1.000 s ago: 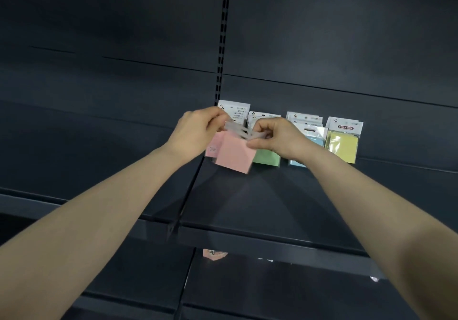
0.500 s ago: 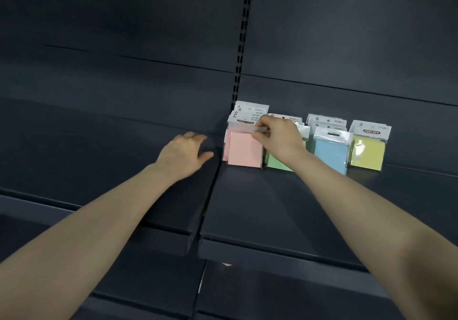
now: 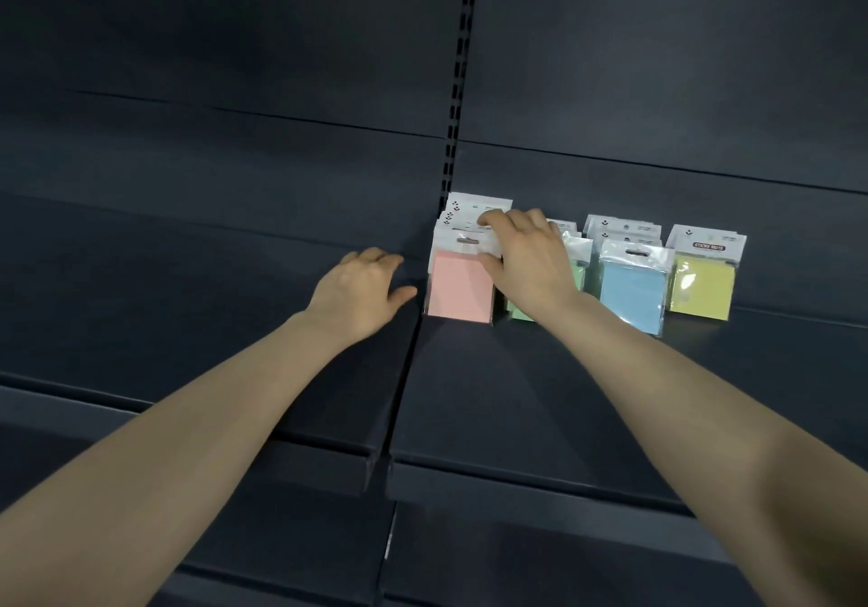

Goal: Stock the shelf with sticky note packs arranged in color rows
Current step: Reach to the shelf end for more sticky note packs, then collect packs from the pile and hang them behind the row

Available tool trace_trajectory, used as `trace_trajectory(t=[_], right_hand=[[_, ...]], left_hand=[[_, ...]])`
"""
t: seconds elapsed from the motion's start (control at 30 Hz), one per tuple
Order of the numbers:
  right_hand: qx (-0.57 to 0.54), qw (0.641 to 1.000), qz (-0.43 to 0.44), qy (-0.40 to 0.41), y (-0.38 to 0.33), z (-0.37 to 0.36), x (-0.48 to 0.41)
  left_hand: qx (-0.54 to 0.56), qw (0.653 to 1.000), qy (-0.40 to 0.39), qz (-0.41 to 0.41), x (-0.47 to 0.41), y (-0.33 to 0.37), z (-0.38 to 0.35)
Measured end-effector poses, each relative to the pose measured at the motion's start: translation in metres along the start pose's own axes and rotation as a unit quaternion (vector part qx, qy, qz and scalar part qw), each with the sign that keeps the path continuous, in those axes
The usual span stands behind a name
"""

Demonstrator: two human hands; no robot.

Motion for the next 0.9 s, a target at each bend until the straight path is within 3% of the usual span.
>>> trace_trajectory(t=[0.47,0.67,0.9], right_hand=[[0.150,0.986,0.030,0.070,0.072,0.076,0.056],[0.203,0.976,0.004,0.076,0.138,0.123,0.098],[0.241,0.967,-0.031,0.079,0.249,0.195,0.168]], left_hand=[[-0.102,0.983,0.065,-0.140,-0.006,0.084,0.037],[-0.105,0.972,0.079,-0.197,-0.022,0.170,0.040],[-0.069,0.955,0.103,-0.271,-0.051,0.317,0.031]])
Point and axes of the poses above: each hand's wrist, its own x-axis away from the middle knuckle, its own z-axis out of the back of the hand, y = z × x, the point moved 7 cm from there along -x, towards the middle knuckle, and after that the axes turned 13 degrees about -z, right-handed, at the moved point
